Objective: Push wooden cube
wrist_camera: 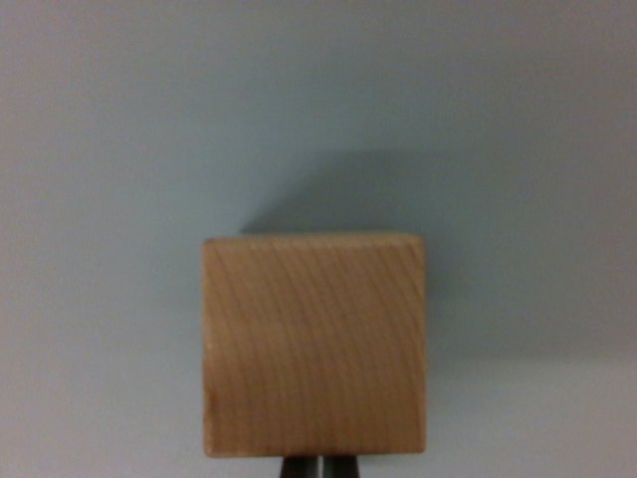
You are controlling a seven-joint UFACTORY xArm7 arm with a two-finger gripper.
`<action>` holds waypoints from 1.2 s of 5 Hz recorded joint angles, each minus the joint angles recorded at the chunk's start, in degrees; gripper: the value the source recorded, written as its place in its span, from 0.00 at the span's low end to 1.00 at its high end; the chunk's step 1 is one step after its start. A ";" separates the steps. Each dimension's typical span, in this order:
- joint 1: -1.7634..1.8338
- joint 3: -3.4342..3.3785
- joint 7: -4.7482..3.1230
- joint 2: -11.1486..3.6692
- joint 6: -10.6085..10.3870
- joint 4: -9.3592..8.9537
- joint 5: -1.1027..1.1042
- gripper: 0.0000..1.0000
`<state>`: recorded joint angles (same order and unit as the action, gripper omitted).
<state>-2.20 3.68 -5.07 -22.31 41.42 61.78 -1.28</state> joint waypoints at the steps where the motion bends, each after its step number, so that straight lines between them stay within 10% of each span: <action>1: 0.00 0.00 0.00 0.00 0.00 0.00 0.00 1.00; 6: 0.03 -0.19 0.21 -4.96 2.99 7.94 -0.23 1.00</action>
<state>-2.17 3.49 -4.86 -27.27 44.42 69.72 -1.51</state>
